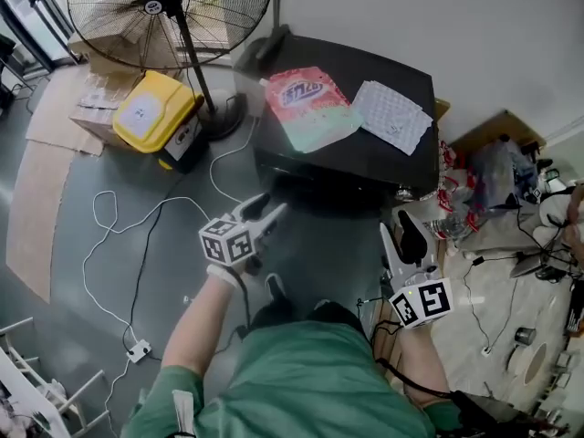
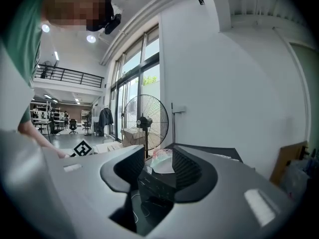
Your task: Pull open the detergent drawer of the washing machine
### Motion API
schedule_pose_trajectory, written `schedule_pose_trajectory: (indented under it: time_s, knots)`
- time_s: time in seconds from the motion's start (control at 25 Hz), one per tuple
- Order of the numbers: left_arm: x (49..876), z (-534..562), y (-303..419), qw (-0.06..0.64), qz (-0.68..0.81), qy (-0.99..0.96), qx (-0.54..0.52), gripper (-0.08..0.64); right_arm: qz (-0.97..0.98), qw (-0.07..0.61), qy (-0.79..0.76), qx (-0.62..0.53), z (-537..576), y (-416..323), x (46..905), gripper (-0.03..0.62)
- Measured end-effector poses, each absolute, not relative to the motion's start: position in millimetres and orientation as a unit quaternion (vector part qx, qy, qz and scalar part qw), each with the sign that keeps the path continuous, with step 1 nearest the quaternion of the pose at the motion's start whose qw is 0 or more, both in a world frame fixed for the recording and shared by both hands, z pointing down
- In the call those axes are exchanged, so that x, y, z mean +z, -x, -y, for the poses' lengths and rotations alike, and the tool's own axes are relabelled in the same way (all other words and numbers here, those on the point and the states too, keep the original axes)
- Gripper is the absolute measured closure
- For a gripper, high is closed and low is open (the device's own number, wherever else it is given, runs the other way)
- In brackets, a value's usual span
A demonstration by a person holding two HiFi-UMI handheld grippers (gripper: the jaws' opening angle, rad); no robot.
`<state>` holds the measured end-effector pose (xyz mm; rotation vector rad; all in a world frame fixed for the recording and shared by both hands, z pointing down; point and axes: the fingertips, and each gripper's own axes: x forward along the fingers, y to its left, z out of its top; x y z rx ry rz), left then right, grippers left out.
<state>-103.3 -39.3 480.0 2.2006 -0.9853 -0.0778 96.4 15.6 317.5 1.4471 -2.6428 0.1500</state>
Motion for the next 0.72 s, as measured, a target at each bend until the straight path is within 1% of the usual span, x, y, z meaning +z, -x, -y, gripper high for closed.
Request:
schedule_pose_trajectory:
  time_s: [0.44, 0.72]
  knots:
    - [560.0, 106.6, 64.6, 0.400, 0.372, -0.838, -0.002, 0.302, 0.873, 0.079, -0.476, 0.070, 13.7, -128.6, 347.2, 0.434]
    - [611.1, 145.4, 60.2, 0.449, 0.408, -0.794, -0.035, 0.288, 0.891, 0.098, -0.437, 0.074, 42.3, -156.5, 359.6, 0.434]
